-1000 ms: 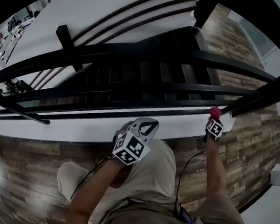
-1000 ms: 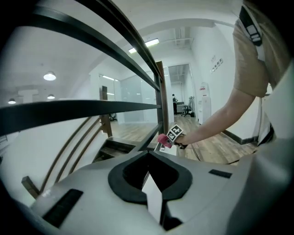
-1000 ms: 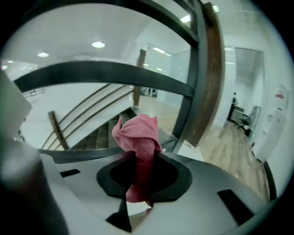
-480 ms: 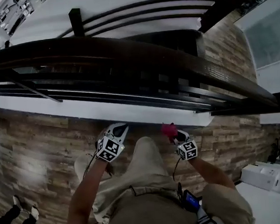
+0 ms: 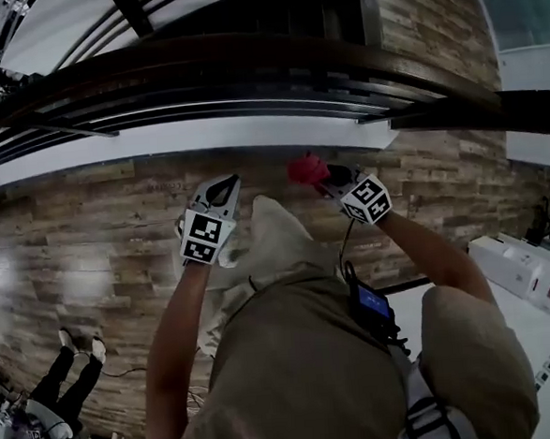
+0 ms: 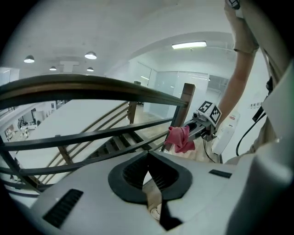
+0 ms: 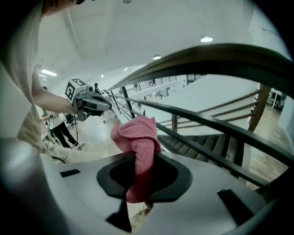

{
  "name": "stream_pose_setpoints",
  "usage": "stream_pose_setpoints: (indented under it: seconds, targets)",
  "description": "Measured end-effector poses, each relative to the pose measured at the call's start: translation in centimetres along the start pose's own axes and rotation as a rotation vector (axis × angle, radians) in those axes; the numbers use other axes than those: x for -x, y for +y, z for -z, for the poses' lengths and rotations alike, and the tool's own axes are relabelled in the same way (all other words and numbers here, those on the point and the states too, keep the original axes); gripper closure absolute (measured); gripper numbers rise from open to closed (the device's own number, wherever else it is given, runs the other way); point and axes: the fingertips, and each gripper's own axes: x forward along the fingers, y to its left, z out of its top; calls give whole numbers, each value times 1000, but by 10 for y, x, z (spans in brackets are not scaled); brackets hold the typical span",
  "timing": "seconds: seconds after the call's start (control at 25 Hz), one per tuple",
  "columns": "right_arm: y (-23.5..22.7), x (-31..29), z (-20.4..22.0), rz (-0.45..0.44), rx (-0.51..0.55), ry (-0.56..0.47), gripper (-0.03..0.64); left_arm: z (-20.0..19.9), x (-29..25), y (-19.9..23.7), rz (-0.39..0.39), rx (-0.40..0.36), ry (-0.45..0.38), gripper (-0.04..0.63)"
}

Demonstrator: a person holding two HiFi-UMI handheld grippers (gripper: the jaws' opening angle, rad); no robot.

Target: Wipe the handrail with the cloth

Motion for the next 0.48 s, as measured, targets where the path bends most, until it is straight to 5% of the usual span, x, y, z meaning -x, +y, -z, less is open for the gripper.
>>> stream_pose_setpoints:
  seconds: [0.24, 0.48]
  targets:
    - [8, 62, -58, -62, 17, -38, 528, -91, 32, -42, -38, -16, -29, 580]
    - [17, 95, -117, -69, 56, -153, 528, -142, 59, -58, -86, 5, -87, 580]
